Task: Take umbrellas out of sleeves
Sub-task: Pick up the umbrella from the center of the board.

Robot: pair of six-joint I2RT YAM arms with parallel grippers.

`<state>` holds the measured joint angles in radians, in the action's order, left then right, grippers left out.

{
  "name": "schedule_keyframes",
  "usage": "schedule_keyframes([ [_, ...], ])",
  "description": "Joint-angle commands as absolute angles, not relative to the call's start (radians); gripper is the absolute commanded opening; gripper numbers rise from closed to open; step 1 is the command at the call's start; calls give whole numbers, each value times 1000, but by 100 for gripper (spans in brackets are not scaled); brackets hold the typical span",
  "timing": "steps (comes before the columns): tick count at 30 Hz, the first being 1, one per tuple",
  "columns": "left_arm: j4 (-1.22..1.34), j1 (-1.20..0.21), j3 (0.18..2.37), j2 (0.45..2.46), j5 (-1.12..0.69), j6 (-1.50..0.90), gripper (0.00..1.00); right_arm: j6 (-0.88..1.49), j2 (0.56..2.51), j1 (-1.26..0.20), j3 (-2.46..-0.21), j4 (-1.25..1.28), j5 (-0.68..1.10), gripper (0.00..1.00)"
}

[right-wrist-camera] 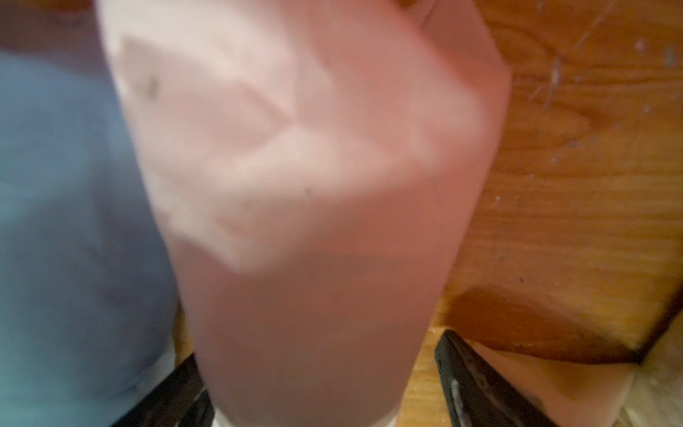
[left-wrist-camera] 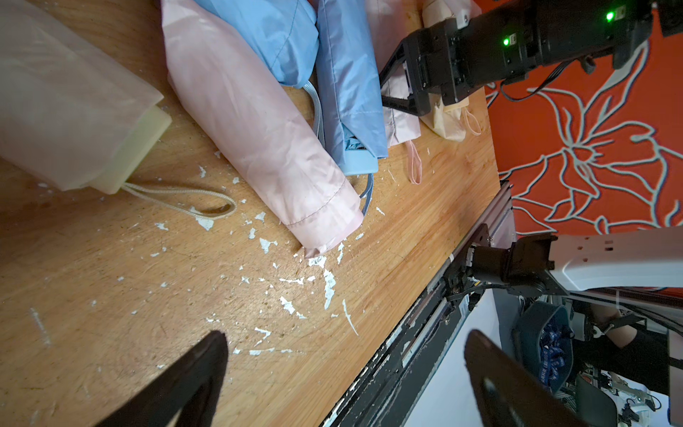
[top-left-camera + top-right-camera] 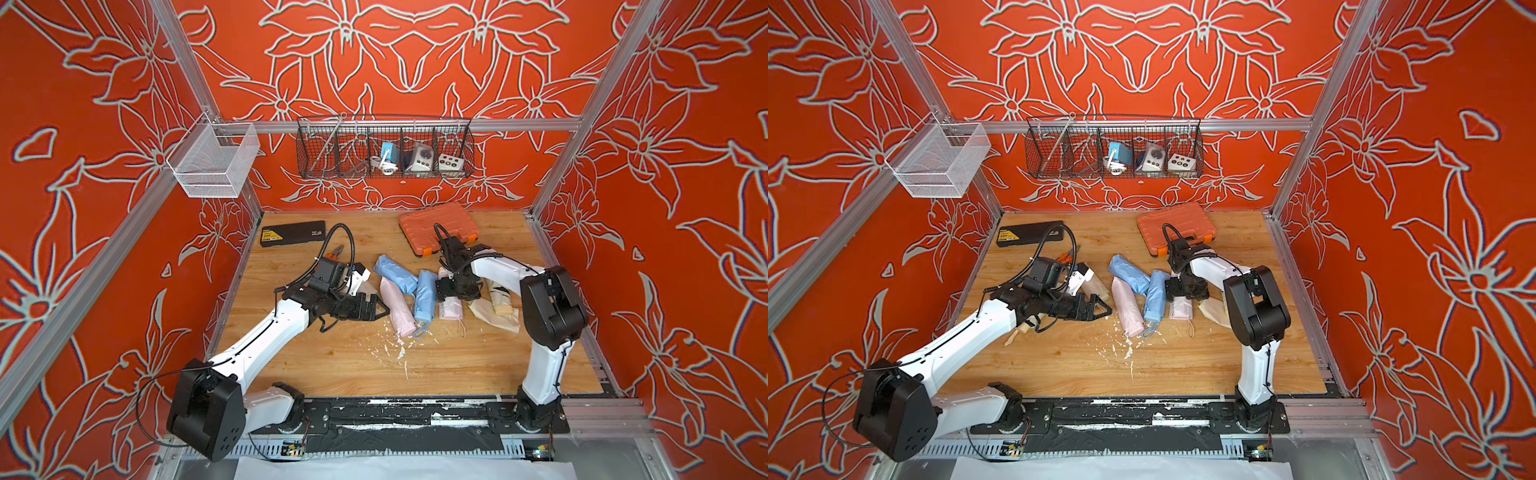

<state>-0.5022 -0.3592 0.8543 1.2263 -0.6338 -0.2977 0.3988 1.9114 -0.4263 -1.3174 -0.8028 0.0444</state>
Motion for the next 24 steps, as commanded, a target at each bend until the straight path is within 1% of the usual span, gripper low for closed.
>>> schedule_keyframes([
  [1, -520, -350, 864, 1238, -655, -265, 99, 400, 1913, -431, -1329, -828, 23, 90],
  [4, -517, -350, 862, 1239, -660, -264, 98, 403, 1913, -440, -1327, -802, 59, 90],
  [9, -520, -347, 853, 1236, -662, -256, 98, 402, 1935, -452, -1329, -799, 62, 90],
  [11, -521, -345, 848, 1237, -664, -253, 98, 400, 1940, -452, -1322, -795, 64, 83],
  [15, -523, -342, 842, 1234, -665, -251, 98, 399, 1937, -452, -1313, -790, 57, 54],
  [20, -517, -336, 838, 1238, -670, -250, 98, 373, 1922, -453, -1320, -794, 47, 44],
  [24, -504, -326, 839, 1244, -688, -254, 98, 339, 1880, -453, -1311, -783, 38, 39],
])
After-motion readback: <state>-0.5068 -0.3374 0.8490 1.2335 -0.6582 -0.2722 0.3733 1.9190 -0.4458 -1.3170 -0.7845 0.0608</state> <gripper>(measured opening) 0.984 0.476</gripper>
